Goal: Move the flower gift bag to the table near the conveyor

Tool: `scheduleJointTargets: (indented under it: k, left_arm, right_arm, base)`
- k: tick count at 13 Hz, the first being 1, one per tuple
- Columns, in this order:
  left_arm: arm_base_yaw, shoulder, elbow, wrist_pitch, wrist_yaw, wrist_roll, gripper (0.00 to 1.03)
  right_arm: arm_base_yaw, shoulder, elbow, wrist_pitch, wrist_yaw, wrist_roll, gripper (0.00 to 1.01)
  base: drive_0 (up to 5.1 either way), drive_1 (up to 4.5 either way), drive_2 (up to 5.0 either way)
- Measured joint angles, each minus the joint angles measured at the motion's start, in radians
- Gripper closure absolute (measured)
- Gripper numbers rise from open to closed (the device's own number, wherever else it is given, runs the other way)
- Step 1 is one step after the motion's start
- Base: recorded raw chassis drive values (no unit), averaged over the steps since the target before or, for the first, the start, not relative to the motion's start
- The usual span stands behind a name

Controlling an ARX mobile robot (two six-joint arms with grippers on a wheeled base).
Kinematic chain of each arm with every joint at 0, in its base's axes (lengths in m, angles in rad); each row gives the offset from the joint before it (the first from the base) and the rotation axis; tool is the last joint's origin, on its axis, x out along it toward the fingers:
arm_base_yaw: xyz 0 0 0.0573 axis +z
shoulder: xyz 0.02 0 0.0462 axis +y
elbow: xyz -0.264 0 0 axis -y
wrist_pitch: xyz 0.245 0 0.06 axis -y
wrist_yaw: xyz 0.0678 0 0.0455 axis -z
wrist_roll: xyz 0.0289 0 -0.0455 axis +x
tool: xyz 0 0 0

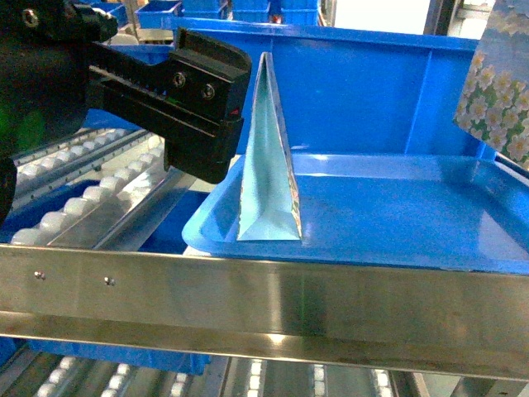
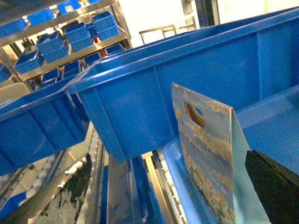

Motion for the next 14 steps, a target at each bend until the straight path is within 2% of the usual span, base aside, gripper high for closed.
scheduleJointTargets:
  k: [2, 6, 8, 12, 14]
  left_arm:
    - [-0.009, 0.043, 0.037, -0.006, -0.006, 0.017, 0.05]
    - [-0.014, 0.029, 0.035, -0.007, -0.017, 0.016, 0.05]
    - [-0.019, 0.07, 0.04, -0.008, 0.001, 0.016, 0.05]
    - [-0.036, 0.164, 0.16, -0.031, 0.018, 0.039, 0.05]
    - [-0.04, 0.216, 0.2, -0.04, 0.001, 0.043, 0.05]
  right_arm:
    - [0.0, 0.0, 0.0, 0.0, 0.0, 0.0, 0.99]
    - [0.0, 0.0, 0.0, -0.001, 0.0, 0.0, 0.99]
    - [0.0, 0.0, 0.0, 0.0, 0.0, 0.0, 0.99]
    - [0.0, 0.0, 0.0, 0.0, 0.0, 0.0, 0.99]
    - [0.0, 0.0, 0.0, 0.0, 0.0, 0.0, 0.99]
  base:
    - [0.0, 0.0, 0.0]
    - [0.0, 0.0, 0.0]
    - [0.0, 0.0, 0.0]
    - [0.0, 0.0, 0.0]
    - [0.0, 0.0, 0.0]
